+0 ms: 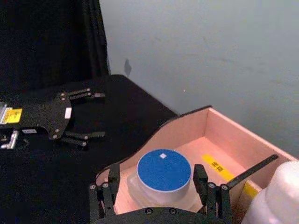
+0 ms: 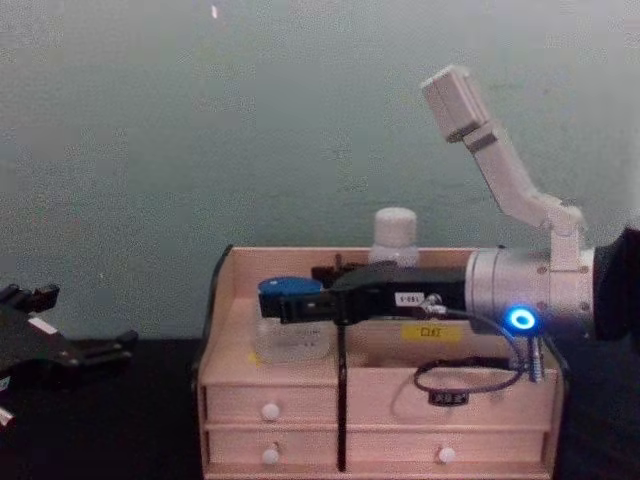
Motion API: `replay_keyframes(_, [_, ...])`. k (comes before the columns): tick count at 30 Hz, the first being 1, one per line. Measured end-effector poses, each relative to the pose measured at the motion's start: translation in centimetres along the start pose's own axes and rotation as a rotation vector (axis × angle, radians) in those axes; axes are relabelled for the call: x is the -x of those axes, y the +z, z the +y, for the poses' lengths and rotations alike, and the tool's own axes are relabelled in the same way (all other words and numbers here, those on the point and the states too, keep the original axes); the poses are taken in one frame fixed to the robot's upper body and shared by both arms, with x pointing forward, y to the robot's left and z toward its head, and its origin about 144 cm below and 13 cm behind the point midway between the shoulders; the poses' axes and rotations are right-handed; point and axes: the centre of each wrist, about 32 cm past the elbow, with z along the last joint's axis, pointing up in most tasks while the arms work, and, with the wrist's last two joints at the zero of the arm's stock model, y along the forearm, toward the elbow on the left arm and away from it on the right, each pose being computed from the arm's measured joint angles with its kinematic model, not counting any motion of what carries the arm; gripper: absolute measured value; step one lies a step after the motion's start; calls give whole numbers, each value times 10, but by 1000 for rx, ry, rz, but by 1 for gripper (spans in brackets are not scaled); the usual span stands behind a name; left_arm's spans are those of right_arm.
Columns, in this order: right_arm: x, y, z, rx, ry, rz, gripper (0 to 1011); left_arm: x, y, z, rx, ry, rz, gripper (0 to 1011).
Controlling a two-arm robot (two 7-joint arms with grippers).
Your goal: Pick up the facial cleanser and watermelon frost from the table and place them into the tiered storage box.
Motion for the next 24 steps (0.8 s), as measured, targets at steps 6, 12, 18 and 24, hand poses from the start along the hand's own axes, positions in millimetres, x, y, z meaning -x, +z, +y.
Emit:
replay_keyframes(6, [2,2,-1,-33,-12,-16,1002,0,0,0,0,0,0,1001])
replay_keyframes(12, [4,6,-6,-66,-16,-23,1002,0,0,0,0,0,0,1001])
replay_keyframes(18, [9,9,-17,-86,0,-31,1002,0,0,0,0,0,0,1001])
replay_keyframes(24, [19,9,-42,-97,36,-41,1002,0,0,0,0,0,0,1001])
